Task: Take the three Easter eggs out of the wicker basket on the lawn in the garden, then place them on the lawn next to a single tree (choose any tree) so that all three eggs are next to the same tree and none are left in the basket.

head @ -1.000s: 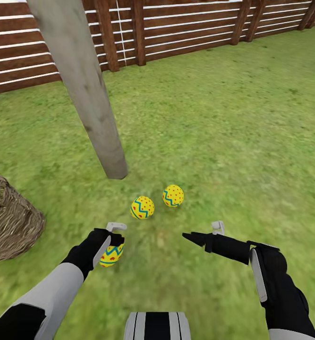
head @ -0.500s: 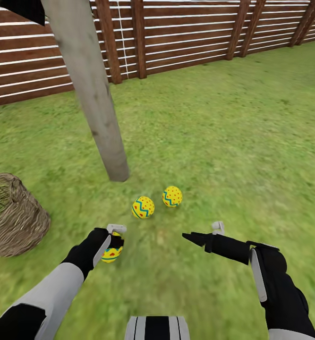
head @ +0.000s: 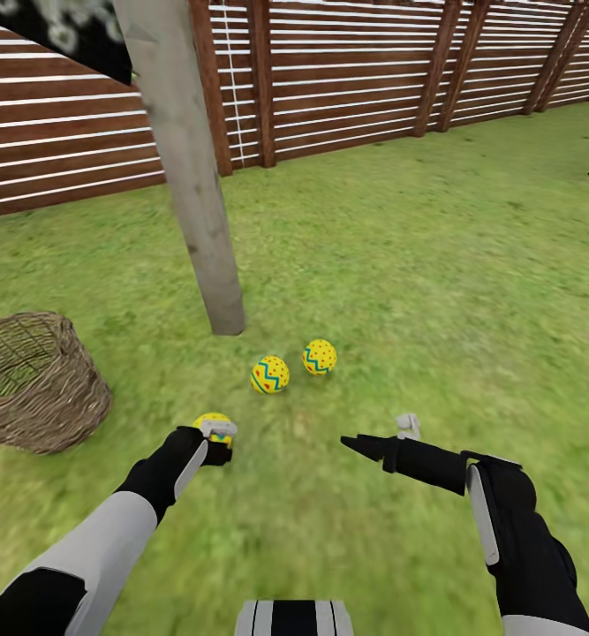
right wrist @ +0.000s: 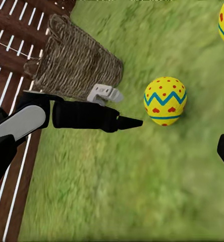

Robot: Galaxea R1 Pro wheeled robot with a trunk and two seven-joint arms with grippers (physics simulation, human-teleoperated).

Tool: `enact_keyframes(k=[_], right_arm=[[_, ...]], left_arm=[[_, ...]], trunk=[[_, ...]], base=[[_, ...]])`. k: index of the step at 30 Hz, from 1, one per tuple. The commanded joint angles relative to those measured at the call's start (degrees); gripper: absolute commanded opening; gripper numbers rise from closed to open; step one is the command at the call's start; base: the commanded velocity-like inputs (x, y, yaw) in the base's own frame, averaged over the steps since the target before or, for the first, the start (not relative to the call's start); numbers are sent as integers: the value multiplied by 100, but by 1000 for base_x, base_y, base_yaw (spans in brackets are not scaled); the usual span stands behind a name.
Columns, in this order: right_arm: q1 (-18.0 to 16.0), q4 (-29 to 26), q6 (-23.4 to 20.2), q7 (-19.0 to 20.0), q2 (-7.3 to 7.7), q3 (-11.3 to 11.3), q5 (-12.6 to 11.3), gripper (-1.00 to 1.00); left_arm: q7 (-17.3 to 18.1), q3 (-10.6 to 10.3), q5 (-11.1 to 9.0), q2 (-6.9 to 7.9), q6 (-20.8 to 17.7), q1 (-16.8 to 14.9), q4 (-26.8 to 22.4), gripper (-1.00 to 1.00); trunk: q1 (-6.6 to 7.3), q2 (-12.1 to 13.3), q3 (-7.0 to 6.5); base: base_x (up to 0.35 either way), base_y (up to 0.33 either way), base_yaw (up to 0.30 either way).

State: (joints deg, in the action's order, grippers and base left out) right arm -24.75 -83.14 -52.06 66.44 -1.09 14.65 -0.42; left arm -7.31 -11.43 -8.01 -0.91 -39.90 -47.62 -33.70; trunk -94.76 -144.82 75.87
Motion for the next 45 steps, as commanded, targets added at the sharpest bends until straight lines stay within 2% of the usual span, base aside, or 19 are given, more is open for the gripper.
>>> enact_keyframes(k=[1, 18, 23, 30, 32, 33, 36, 39, 42, 45], right_arm=[[-4, -1, -48, 19, -5, 15, -5, 100], [-4, 34, -44, 0, -5, 28, 20, 100], [-4, 51, 71, -51, -5, 50, 42, 100], [8, 122, 82, -740, 36, 116, 41, 100], [201, 146, 82, -1028, 66, 159, 45, 100], [352, 150, 84, -1173, 78, 223, 47, 100], [824, 167, 159, -1698, 96, 658, 57, 100], [1208, 201, 354, -2579, 94, 1225, 53, 100], [1300, 390, 882, -2872, 41, 1639, 35, 100], [1429, 602, 1572, -2959, 23, 1838, 6, 100]], left_arm=[[-51, -23, -61, 4, -33, -2, -4, 100], [-51, -49, -52, 3, -62, -2, 65, 100], [-49, -46, -60, 3, -62, -7, 63, 100], [-49, -15, -56, 12, -62, -3, 57, 100], [-46, -11, -59, 17, -62, -6, 57, 100], [-45, -10, -59, 18, -62, -6, 57, 100], [-48, -33, -60, 18, -62, -5, 57, 100], [-43, -57, -56, 13, -62, -3, 57, 100], [-42, -63, -54, 12, -62, -2, 57, 100], [-42, -56, -57, 18, -66, -4, 57, 100]], trunk=[[4, 0, -19], [48, 23, -395], [61, 29, -506], [79, 39, -661], [84, 41, -706], [87, 43, -728], [95, 47, -794], [102, 51, -861], [110, 55, -927], [118, 59, -994]], base=[[-64, 0, 0], [-5, 0, 0], [0, 0, 0], [0, 0, 0], [0, 0, 0], [0, 0, 0], [0, 0, 0], [0, 0, 0], [0, 0, 0], [0, 0, 0]])
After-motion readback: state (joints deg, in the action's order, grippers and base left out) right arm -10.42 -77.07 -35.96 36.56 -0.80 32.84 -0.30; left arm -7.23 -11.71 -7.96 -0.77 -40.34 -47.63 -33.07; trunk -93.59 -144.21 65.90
